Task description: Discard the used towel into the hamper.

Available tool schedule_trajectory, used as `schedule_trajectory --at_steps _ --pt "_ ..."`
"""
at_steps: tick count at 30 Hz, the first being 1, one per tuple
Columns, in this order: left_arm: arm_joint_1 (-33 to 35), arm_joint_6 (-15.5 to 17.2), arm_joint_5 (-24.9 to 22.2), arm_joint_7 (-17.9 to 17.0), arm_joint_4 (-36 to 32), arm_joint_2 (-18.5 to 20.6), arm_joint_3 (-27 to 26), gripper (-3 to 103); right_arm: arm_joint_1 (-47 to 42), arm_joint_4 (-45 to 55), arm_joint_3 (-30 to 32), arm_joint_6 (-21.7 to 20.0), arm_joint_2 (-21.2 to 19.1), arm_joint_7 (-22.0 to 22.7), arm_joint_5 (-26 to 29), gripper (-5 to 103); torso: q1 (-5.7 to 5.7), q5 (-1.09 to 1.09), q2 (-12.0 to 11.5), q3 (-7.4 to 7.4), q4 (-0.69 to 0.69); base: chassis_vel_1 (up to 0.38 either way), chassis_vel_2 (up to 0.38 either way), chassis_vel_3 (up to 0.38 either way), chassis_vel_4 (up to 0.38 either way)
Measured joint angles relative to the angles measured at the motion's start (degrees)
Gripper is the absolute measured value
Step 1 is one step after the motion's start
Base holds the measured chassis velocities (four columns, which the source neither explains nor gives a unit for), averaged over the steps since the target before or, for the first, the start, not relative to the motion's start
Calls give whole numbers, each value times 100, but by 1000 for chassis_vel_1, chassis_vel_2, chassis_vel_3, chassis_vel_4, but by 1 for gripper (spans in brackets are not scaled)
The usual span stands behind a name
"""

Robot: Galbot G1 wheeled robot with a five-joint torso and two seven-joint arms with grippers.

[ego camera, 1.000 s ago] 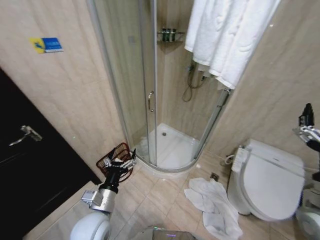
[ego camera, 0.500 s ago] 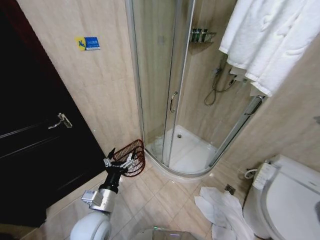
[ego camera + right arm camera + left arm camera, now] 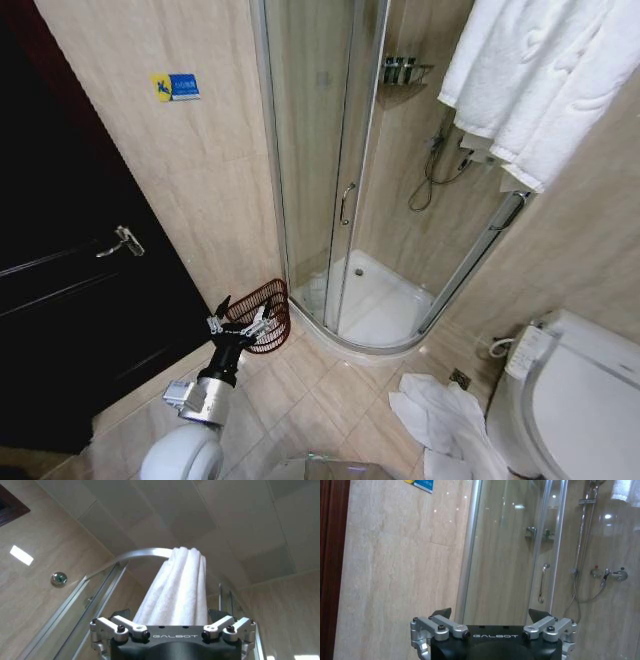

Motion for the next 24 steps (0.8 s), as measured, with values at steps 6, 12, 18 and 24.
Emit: schedule_trajectory --at_steps 6,12,18,24 --pt "0 0 0 0 0 0 -1 100 -5 -21 -94 66 65 -30 -19 100 0 -1 0 0 1 -8 -10 10 7" --pt "0 0 0 0 0 0 -1 100 1 -30 -107 65 46 -33 -29 100 0 0 0 0 1 -83 -86 87 88" --pt "0 0 0 0 0 -1 0 100 42 -126 -129 117 -76 66 -121 100 0 4 0 0 2 -145 -153 134 149" --pt "0 0 0 0 0 0 0 100 73 -304 -44 262 -278 140 -36 100 1 -1 0 0 1 -68 -66 55 29"
